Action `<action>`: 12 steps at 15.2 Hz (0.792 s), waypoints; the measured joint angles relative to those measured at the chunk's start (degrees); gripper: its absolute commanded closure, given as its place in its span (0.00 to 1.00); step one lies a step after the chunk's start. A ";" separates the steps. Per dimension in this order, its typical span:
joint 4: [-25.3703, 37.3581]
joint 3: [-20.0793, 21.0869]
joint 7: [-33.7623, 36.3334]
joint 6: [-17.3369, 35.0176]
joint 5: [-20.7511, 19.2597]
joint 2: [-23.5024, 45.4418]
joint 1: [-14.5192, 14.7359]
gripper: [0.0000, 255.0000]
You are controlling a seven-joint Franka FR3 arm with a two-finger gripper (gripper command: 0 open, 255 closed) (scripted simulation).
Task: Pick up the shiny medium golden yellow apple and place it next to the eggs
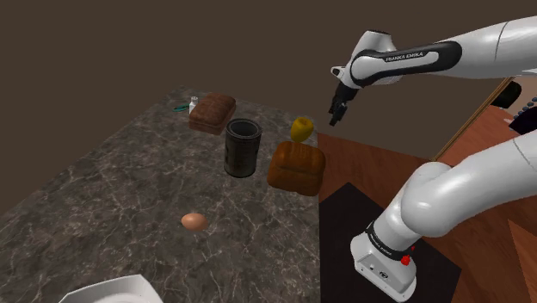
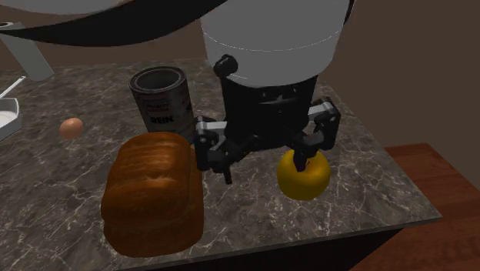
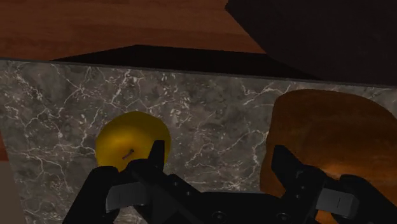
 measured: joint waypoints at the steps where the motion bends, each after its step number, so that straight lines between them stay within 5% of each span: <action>1: 0.88 -1.65 -3.19 1.80 0.80 1.99 0.91 0.00; 8: 11.02 -11.26 -29.46 11.02 16.06 19.86 8.80 0.00; 12: 15.00 -12.19 -41.46 13.05 25.59 27.40 9.21 0.00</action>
